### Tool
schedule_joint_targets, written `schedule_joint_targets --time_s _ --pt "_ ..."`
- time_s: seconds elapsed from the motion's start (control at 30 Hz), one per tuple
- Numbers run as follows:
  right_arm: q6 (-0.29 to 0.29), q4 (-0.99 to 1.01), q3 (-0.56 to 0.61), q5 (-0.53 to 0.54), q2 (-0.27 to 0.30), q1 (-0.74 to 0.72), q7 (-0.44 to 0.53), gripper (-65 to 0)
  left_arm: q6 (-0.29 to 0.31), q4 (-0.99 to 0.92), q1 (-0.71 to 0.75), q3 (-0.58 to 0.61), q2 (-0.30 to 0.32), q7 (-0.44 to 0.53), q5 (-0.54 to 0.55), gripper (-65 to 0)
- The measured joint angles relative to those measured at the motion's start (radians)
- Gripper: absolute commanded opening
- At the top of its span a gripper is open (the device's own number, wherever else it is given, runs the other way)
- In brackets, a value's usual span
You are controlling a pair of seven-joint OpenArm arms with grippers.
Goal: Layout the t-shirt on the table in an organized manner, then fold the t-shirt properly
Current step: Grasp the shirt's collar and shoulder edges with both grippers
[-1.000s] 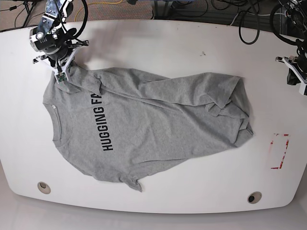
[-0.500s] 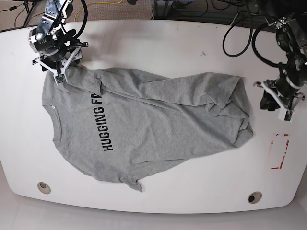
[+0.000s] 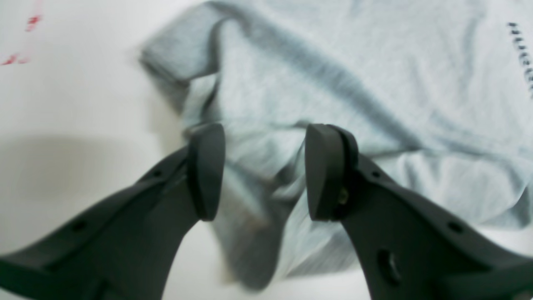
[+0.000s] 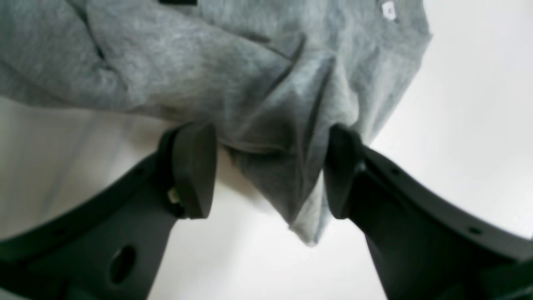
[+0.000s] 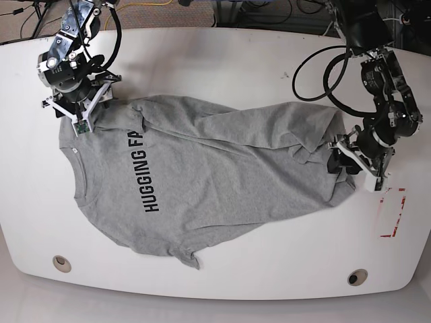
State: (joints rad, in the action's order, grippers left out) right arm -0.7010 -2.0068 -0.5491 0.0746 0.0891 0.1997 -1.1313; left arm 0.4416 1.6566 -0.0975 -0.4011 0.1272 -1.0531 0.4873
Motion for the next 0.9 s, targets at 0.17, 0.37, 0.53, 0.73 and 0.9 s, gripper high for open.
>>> schedule_joint_targets --time_s 0.17,0.37,0.53,0.73,0.9 --pt "0.002 0.003 -0.006 -0.015 0.011 -0.081 0.004 -27.1 0.000 -0.058 -0.039 0.068 -0.040 0.029 0.004 -35.7" --pt "0.002 0.019 -0.003 -0.001 0.022 -0.174 0.011 -27.1 0.003 -0.148 -0.032 0.164 -0.061 0.079 0.006 -35.7" --pt "0.002 0.091 0.002 -0.001 0.047 -0.246 0.010 -27.1 0.000 -0.203 -0.014 0.202 -0.052 0.092 0.003 -35.7" --pt "0.001 0.233 -0.002 -0.015 0.069 -0.347 0.056 -27.1 0.000 -0.215 0.063 0.206 -0.010 0.099 0.006 -35.7" --pt "0.001 0.365 0.004 -0.008 0.092 -0.410 0.112 -27.1 0.015 -0.206 0.119 0.204 0.051 0.129 0.046 -35.7"
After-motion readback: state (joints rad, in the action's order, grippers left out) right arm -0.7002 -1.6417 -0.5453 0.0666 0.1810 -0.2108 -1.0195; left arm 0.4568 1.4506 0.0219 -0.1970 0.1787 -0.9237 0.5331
